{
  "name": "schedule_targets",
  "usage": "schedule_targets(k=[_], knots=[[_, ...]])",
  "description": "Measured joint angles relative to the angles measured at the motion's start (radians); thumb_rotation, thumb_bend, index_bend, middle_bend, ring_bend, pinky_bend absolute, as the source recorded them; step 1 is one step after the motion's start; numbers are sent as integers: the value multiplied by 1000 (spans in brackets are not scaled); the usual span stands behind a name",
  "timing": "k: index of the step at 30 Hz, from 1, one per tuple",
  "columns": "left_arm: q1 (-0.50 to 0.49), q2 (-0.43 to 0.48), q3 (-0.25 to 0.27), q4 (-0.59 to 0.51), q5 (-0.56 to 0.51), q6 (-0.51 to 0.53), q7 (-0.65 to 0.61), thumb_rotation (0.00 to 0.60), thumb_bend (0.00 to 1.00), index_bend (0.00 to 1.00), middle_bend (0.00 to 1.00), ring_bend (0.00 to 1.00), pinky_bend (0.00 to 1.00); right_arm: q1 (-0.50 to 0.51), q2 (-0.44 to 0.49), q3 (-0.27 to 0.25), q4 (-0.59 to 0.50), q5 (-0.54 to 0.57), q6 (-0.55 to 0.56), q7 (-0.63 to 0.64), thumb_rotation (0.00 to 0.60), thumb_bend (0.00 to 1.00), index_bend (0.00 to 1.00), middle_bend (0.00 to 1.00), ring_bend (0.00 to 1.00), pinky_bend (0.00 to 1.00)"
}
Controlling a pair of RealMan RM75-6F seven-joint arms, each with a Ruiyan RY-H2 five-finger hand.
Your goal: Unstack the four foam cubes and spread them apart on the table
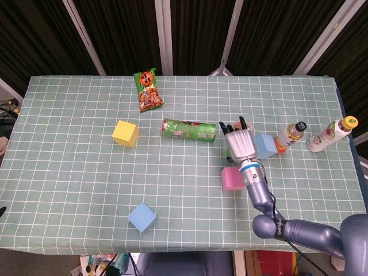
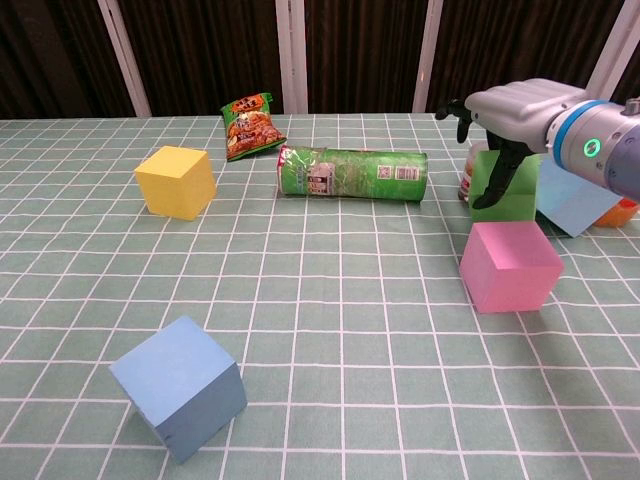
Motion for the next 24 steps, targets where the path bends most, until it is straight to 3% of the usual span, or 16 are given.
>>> schedule_targets(k=[10, 18, 24], knots=[[2, -3, 3, -5, 7, 8, 6, 600, 145, 228, 0, 0, 0, 30, -25, 27, -94, -59, 52, -28, 600, 67, 119, 269, 601, 45], [5, 10, 0, 3, 2, 5, -37, 600, 145, 229, 0, 0, 0, 76, -166, 90, -108, -61, 95, -13, 600, 67, 119, 269, 597, 45], [7, 17, 3, 9, 12, 4, -58, 600, 145, 229, 0, 0, 0, 120, -265, 144, -64, -28, 99, 10, 600, 68, 119, 269, 515, 45]])
